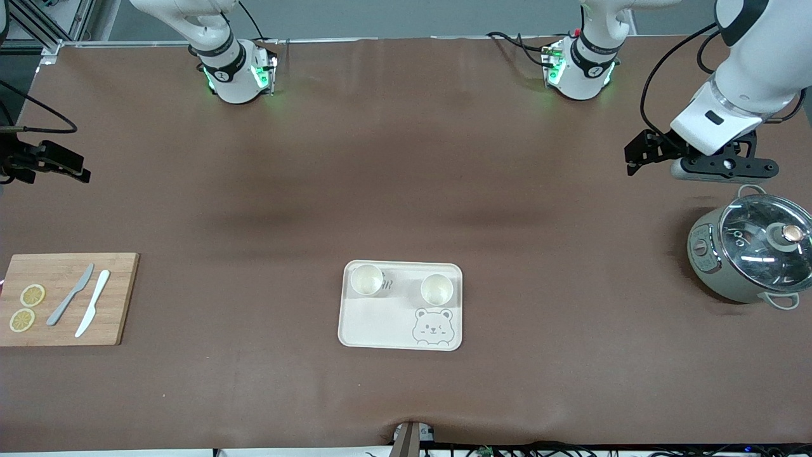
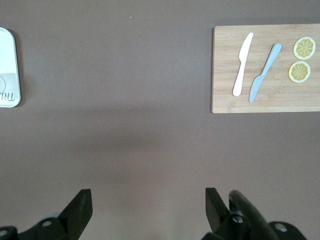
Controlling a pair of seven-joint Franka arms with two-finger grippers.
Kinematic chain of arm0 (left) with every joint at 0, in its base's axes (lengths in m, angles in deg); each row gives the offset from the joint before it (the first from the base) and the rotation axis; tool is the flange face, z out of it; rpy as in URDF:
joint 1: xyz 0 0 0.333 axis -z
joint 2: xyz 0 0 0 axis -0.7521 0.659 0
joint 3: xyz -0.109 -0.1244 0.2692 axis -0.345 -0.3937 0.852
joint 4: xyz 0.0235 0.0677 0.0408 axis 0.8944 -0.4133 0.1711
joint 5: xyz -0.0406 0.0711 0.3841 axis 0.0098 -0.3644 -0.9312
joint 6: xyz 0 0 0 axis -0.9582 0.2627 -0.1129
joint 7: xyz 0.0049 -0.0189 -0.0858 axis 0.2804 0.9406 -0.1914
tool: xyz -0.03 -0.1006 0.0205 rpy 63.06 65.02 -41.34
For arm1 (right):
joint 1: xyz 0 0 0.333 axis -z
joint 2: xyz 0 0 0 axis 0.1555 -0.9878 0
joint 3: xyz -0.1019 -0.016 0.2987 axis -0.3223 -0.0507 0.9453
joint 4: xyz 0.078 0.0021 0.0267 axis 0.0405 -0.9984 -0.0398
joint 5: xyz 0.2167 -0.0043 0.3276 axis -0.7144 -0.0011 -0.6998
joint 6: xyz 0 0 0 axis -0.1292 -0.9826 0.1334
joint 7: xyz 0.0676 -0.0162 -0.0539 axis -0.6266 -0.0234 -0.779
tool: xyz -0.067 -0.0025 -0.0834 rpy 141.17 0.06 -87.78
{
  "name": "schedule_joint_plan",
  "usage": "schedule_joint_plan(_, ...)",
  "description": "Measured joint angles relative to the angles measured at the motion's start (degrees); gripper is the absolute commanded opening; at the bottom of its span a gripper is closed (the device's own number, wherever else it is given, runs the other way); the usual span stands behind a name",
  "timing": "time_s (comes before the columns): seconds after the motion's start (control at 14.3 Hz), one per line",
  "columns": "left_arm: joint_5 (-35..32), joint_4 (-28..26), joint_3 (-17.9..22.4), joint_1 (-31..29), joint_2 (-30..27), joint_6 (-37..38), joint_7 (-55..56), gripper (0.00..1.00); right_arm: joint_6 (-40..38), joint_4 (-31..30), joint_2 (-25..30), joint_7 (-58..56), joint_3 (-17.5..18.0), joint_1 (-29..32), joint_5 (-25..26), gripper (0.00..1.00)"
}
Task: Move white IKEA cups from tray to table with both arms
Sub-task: 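Move the left gripper toward the white cups on the tray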
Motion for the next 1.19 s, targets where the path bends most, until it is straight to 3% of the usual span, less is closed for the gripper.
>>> schedule_joint_plan(0.35, 0.13, 1.74, -0.02, 0.11, 0.3, -0.04, -0.08, 1.0, -0.01, 0.0, -0.18, 0.0, 0.0, 0.0, 0.01, 1.0)
schedule_joint_plan(0.7, 4.52, 5.63, -0.78, 0.78, 3.7, -0.05, 1.09, 1.0, -0.01, 0.0, -0.2, 0.0, -0.02, 0.02, 0.02, 1.0)
schedule_joint_plan(0.91, 2.61, 9.99, -2.98, 1.68, 8.9, -0.16, 2.05, 1.0, -0.01, 0.01, -0.38, 0.0, -0.05, 0.04, 0.03, 1.0)
schedule_joint_plan(1.19, -3.62, 20.26, -3.75, 10.38, 21.6, 0.07, 11.75, 1.0, 0.0, 0.69, -2.02, 0.0, -0.07, 0.06, 0.03, 1.0)
